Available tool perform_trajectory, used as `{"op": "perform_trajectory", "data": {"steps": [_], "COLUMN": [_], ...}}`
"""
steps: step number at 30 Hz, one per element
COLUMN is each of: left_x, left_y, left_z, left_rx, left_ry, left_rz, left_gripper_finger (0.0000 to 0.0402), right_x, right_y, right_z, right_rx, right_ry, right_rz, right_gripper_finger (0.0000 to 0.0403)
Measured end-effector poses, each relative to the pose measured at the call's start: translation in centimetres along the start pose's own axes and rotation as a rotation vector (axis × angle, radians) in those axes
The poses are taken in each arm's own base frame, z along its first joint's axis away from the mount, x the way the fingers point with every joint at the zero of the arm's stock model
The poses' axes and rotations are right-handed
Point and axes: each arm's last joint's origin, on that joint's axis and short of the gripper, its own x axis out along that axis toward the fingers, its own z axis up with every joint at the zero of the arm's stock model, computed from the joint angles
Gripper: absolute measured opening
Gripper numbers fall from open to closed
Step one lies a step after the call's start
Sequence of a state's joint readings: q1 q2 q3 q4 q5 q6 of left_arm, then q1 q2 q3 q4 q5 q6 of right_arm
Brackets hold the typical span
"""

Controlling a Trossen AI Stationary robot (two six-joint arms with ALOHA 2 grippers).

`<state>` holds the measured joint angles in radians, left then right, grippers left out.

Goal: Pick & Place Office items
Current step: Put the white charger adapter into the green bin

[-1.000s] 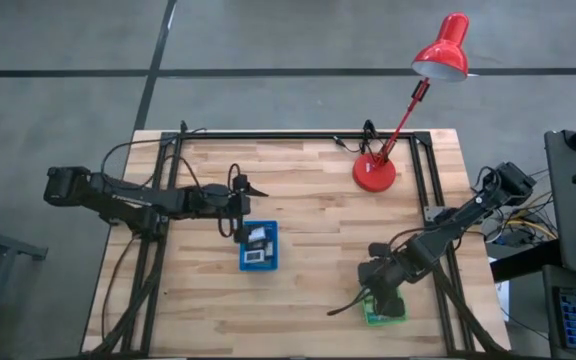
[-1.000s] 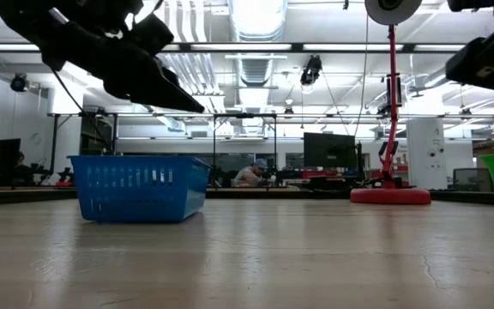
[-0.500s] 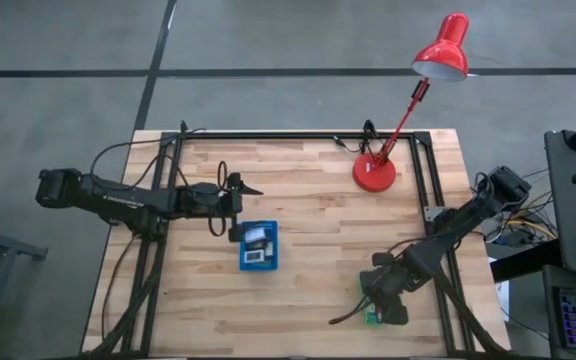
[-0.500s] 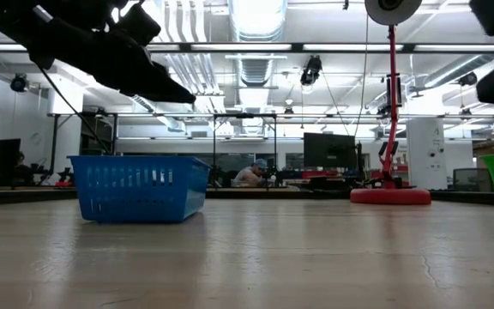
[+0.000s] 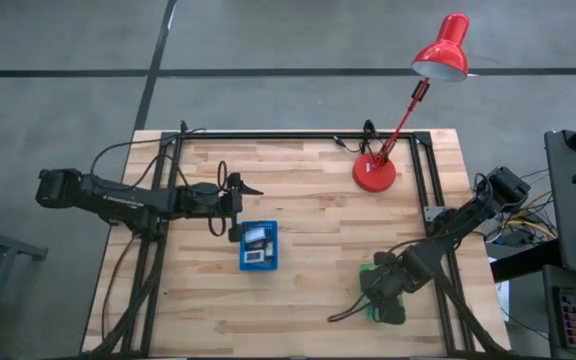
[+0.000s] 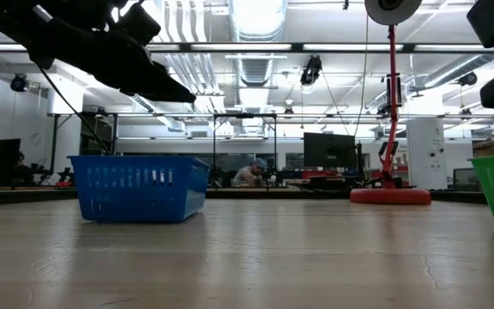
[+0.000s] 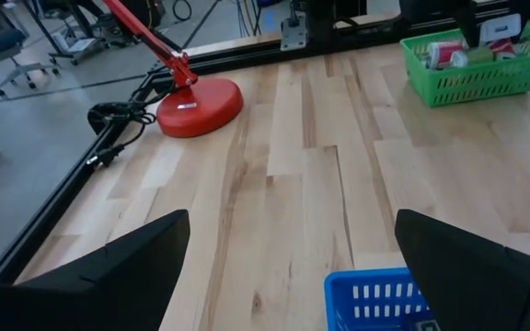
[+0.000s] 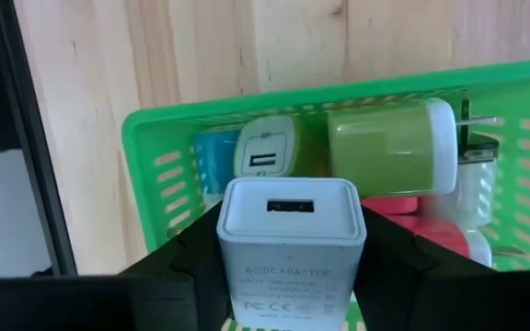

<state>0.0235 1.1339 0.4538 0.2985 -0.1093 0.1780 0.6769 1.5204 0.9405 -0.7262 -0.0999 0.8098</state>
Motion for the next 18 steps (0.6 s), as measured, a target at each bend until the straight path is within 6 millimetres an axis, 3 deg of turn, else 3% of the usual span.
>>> {"op": "perform_trajectory", "data": {"steps": [5, 8, 18], "left_x": [0.0, 0.0, 0.0], "left_y": [0.0, 0.0, 0.0], "left_z": [0.0, 0.0, 0.0], "left_rx": [0.0, 0.0, 0.005], "left_ry": [0.0, 0.0, 0.0], "left_rz": [0.0, 0.0, 0.0], "left_gripper_finger": [0.0385, 0.0385, 0.0385], "right_x": [0.0, 0.0, -1.0], "right_y": [0.0, 0.0, 0.9], "right_z": [0.0, 0.0, 0.5], "right_rx": [0.053, 0.073, 0.065], "right_ry": [0.0, -0.001, -0.054], "right_rz": [0.001, 0.003, 0.008], "right_gripper_finger": [0.0253, 0.0277, 0.0279]}}
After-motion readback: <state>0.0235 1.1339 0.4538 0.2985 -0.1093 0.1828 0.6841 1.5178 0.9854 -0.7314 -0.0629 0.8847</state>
